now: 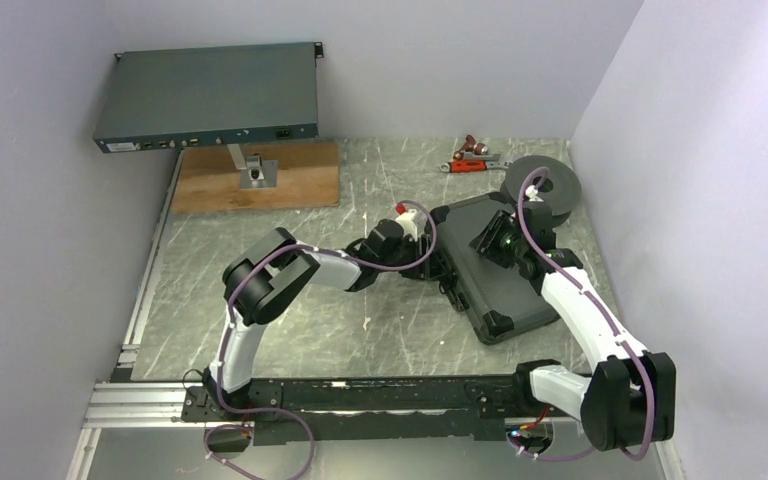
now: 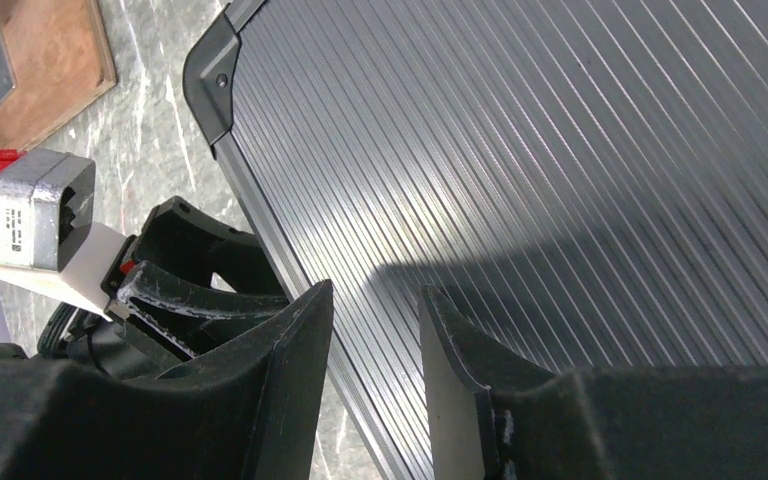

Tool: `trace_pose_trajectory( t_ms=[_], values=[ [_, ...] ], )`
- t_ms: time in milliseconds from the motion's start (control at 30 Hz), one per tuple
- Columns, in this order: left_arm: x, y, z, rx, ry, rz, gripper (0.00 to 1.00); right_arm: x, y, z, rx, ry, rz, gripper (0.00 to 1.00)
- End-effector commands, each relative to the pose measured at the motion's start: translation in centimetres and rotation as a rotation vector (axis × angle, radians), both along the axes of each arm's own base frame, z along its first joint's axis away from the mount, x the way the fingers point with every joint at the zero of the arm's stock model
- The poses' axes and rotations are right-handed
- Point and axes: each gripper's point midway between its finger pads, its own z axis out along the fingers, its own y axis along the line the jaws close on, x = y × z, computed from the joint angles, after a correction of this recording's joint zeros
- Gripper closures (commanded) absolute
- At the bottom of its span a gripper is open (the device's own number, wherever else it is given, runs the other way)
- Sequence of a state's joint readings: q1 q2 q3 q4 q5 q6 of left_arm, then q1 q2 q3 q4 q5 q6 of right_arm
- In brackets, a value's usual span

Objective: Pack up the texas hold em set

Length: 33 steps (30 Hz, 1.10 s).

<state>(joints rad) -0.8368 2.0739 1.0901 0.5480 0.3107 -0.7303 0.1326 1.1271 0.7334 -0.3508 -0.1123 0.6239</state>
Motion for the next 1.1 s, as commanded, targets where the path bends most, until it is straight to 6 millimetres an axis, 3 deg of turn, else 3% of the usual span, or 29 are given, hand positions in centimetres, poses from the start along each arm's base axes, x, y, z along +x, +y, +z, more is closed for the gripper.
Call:
trace_pose_trajectory(
  t_ms=[0, 167, 433, 700, 933, 1067],
  values=[
    [1.4, -1.6, 2.6, -0.055, -0.049, 0.026, 0.45, -4.4, -2.1, -6.0, -0.112, 0.266, -0.028, 0.59],
    [2.3, -0.6, 3.3, -0.056, -0.09, 0.099, 0.45, -4.0, -2.0, -5.6, -0.11, 0.256, -0.024, 0.59],
    [4.1, -0.9, 2.5, -0.045, -0.296, 0.022, 0.45, -4.0, -1.7, -5.5, -0.103, 0.26, -0.001, 0.59],
    [3.5, -1.2, 2.8, -0.167, -0.422, -0.112, 0.47, -4.3, -1.4, -5.9, -0.092, 0.273, 0.013, 0.6],
    [3.1, -0.5, 2.6, -0.089, -0.362, -0.118, 0.76, -4.5, -1.3, -6.7, -0.089, 0.293, 0.015, 0.61],
    [2.1, 1.1, 2.8, 0.013, -0.299, -0.115, 0.8, -4.5, -1.4, -6.9, -0.094, 0.294, 0.011, 0.61]
  ],
)
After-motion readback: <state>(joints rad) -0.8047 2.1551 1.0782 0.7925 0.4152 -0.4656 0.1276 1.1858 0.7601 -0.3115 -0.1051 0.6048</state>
